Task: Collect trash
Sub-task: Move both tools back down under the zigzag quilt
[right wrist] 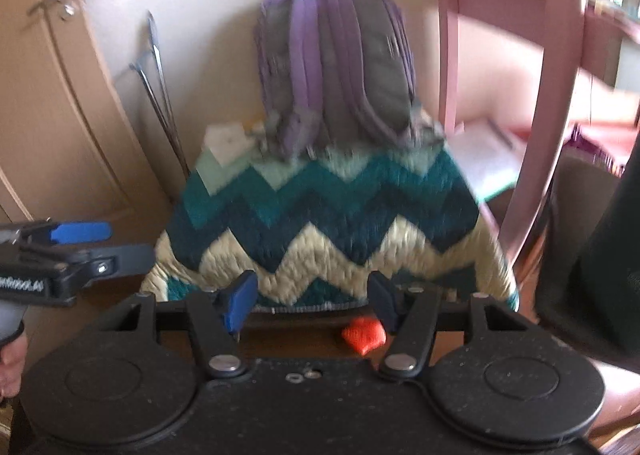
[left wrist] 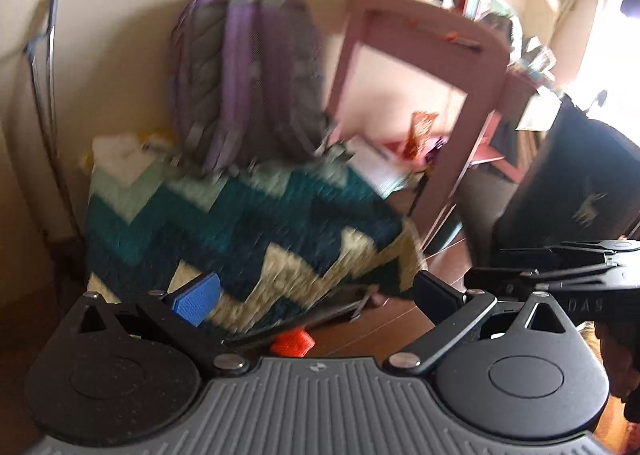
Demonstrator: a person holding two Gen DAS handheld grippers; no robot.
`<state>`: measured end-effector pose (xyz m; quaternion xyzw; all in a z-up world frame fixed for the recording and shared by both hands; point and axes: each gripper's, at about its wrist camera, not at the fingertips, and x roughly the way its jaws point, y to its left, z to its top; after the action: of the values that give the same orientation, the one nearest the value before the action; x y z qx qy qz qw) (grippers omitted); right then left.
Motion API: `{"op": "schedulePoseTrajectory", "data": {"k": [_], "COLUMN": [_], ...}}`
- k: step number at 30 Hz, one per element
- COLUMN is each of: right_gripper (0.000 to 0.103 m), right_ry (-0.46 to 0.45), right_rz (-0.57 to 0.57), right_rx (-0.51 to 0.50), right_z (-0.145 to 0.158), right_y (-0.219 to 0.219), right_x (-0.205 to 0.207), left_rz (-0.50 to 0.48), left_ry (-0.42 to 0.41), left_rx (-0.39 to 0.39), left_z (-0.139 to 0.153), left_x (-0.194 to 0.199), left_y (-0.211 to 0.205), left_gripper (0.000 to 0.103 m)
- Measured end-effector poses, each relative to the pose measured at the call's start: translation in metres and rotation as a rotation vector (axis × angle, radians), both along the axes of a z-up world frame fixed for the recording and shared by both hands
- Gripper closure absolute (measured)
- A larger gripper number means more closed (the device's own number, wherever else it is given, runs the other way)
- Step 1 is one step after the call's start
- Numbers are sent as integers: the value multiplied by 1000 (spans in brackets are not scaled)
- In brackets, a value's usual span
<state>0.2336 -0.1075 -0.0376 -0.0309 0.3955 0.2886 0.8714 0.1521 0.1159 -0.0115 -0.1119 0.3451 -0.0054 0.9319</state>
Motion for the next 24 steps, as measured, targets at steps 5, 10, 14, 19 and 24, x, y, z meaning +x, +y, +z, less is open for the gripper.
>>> {"op": "schedulePoseTrajectory", "data": {"k": [5, 10, 14, 19, 24], "right_gripper": [43, 43, 43, 43, 43], "right_ry": [86, 169, 207, 251, 288], "right_rz": [-36, -33, -3, 32, 65], "right_rx": [-44, -89, -139, -163, -228], "right_z": [-62, -130, -182, -250, -324], "right_y": [8, 23, 40, 57, 73], "right_x": [28, 61, 89, 126, 156], "left_rz": [25, 33, 13, 22, -62], "left_ry": [111, 239, 310, 395, 468], "left_rx": [-1, 17, 37, 21, 94], "left_z": [-74, -152, -205, -270, -335], "left_x": [13, 30, 47, 77, 106], "left_y": [19, 25, 18, 13, -2], "left_gripper": [0, 0, 0, 0, 0]}}
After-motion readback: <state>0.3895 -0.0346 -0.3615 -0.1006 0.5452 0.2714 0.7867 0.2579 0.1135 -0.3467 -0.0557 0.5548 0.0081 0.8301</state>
